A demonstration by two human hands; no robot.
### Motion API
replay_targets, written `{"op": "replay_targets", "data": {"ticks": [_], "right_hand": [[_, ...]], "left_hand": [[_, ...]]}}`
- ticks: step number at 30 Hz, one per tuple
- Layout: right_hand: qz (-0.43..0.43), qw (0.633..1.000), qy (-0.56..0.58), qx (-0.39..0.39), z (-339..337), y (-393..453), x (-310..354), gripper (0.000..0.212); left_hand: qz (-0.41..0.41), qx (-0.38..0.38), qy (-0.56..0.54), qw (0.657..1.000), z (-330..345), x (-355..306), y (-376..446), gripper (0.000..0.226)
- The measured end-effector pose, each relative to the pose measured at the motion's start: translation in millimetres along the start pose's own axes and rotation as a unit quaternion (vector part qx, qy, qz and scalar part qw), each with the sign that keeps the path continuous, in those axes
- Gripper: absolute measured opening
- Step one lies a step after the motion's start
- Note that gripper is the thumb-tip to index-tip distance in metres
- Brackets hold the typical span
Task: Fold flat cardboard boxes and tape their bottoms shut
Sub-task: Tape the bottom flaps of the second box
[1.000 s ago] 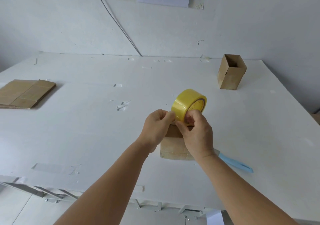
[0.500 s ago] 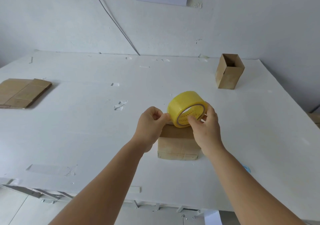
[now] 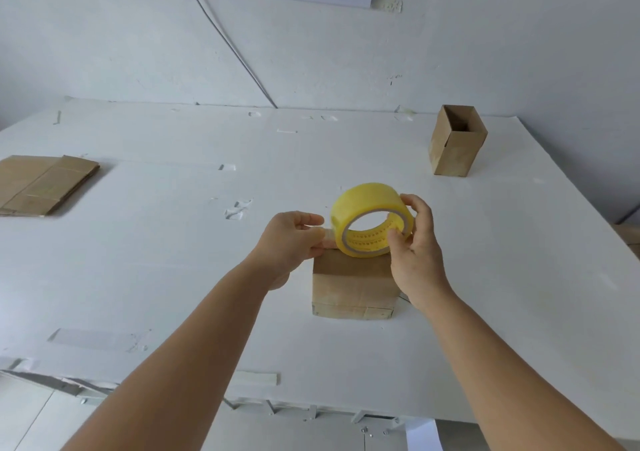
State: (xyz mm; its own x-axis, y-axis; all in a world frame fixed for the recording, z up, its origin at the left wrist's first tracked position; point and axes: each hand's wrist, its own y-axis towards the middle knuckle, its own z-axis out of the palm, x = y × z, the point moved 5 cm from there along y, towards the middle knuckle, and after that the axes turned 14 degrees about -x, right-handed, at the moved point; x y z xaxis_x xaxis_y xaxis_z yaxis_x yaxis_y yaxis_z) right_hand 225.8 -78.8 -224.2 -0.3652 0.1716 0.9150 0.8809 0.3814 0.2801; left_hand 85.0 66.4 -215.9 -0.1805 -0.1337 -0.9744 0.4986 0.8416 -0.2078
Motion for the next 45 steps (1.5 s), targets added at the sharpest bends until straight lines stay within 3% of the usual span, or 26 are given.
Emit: {"op": "replay_targets", "data": {"ticks": [6,12,24,28,33,38,45], "right_hand": [[-0.062,0.998,-0.023,0.01,3.2,-5.2,14.1,0.048],[-0.044,0.994,-0.079,0.068,12.5,-7.3,9.9,0.058],[-0.119,0.99,-0.069,0.003,10.9,-8.3,20.9,0.055],[-0.062,0.997,-0.05,-0.006,11.1,-5.7,14.8,0.043],[-0.052,0.993,-0.099,0.048,17.6,-7.7,7.1,0.031],[-0.037,0.998,-0.039,-0.038,7.7,-7.7,8.3,0.031],[-0.063,0.997,-0.027,-0.046,7.6,-12.6,14.2,0.048]], "left_hand": [[-0.046,0.018,0.049,0.998,-13.4,0.5,7.5,0.015],[-0.062,0.02,0.01,0.998,-13.1,6.7,11.2,0.013],[-0.066,0.06,0.055,0.995,-26.5,9.2,29.5,0.009],[-0.042,0.06,0.089,0.993,-21.1,13.5,31.2,0.012],[-0.045,0.072,0.065,0.994,-23.6,27.8,30.5,0.009],[-0.045,0.099,0.039,0.993,-27.7,29.8,32.2,0.005],[-0.063,0.118,0.037,0.99,-26.6,35.8,35.3,0.008]]}}
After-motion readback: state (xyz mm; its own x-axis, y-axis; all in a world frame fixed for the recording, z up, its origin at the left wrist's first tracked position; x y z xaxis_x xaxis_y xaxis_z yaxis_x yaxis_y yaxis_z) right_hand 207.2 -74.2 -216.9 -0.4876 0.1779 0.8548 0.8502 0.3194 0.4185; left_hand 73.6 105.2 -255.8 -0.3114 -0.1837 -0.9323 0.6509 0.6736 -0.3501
